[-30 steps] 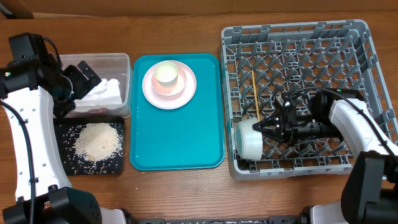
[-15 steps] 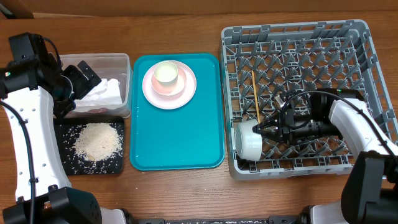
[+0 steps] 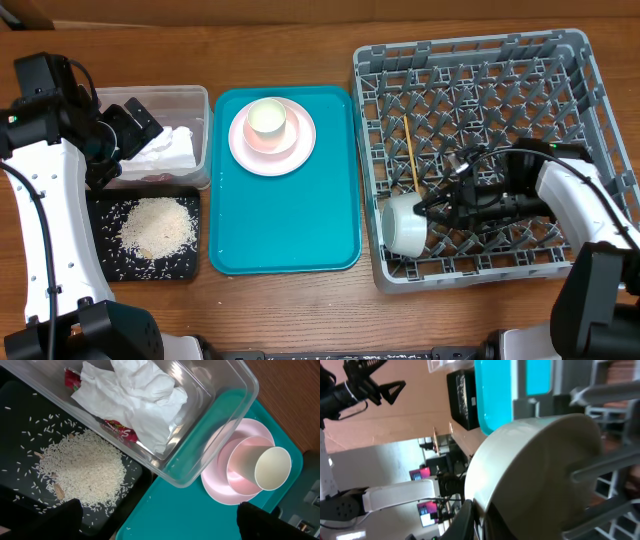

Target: Sort waste into correct bins and load items into the dishwasher

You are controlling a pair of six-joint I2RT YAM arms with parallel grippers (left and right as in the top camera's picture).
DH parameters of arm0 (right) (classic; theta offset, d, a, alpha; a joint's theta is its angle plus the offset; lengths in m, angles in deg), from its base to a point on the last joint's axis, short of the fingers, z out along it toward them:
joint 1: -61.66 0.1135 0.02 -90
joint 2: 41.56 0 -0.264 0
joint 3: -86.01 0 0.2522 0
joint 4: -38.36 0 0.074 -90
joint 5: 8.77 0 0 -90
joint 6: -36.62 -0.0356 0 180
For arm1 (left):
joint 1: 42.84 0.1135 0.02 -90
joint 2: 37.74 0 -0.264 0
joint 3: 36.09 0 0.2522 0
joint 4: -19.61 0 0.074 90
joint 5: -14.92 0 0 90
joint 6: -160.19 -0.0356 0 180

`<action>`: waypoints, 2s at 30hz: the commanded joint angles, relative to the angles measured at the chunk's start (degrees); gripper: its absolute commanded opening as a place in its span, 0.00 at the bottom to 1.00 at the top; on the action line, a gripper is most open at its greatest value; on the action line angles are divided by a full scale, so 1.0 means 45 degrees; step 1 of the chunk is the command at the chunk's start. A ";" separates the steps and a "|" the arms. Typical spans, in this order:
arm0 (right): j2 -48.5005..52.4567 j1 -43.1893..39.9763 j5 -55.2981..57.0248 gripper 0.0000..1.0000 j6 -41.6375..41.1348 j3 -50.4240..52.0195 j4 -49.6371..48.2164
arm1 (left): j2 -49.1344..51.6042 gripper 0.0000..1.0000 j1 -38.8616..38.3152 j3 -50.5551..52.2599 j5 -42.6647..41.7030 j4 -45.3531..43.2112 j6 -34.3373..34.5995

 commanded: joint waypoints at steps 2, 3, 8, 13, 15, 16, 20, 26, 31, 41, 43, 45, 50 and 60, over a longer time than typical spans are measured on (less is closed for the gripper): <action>-0.0160 -0.0923 0.0738 0.11 0.0199 0.0005 -0.0248 | -0.0102 1.00 0.0044 -0.0277 -0.0083 -0.0019 -0.0010; -0.0160 -0.1069 0.0738 0.10 0.0185 0.0005 -0.0287 | -0.0102 1.00 0.0044 -0.0277 -0.0083 -0.0019 -0.0010; -0.0160 -0.1841 0.0743 0.17 0.0102 0.0005 -0.0476 | -0.0102 1.00 0.0044 -0.0277 -0.0083 -0.0019 -0.0010; -0.0160 -0.2361 0.1069 0.25 -0.0821 0.0005 -0.0763 | -0.0102 1.00 0.0044 -0.0277 -0.0083 -0.0019 -0.0010; -0.0160 -0.2550 0.1904 0.26 -0.1957 -0.0015 -0.1205 | -0.0102 1.00 0.0044 -0.0277 -0.0083 -0.0019 -0.0005; -0.0160 -0.2618 0.2278 0.26 -0.2433 -0.0034 -0.1433 | -0.0102 1.00 0.0044 -0.0277 -0.0083 -0.0019 -0.0010; -0.0160 -0.2681 0.3274 0.26 -0.3857 -0.0573 -0.1758 | -0.0102 1.00 0.0044 -0.0277 -0.0083 -0.0019 -0.0010; -0.0364 -0.2409 0.3361 0.26 -0.4299 -0.2565 -0.0801 | -0.0102 1.00 0.0044 -0.0277 -0.0083 -0.0019 -0.0010; -0.0967 -0.0976 0.4333 0.27 -0.4862 -0.3750 -0.0845 | -0.0102 1.00 0.0044 -0.0277 -0.0083 -0.0019 -0.0010; -0.1302 0.4435 1.0297 0.28 -0.7193 -0.3915 -0.2948 | -0.0102 1.00 0.0044 -0.0277 -0.0083 -0.0019 -0.0010; -0.1302 0.5285 1.1618 0.33 -0.7922 -0.3915 -0.3050 | -0.0102 1.00 0.0044 -0.0277 -0.0083 -0.0019 -0.0010; -0.1302 0.5999 1.2633 0.34 -0.8505 -0.3915 -0.3060 | -0.0102 1.00 0.0044 -0.0277 -0.0083 -0.0015 -0.0005; -0.1302 0.7106 1.3270 0.35 -0.8956 -0.3900 -0.3181 | -0.0102 1.00 0.0044 -0.0277 -0.0083 -0.0019 -0.0010; -0.1302 0.7635 1.3255 0.34 -0.9928 -0.3002 -0.3818 | -0.0102 1.00 0.0044 -0.0277 -0.0083 -0.0019 -0.0010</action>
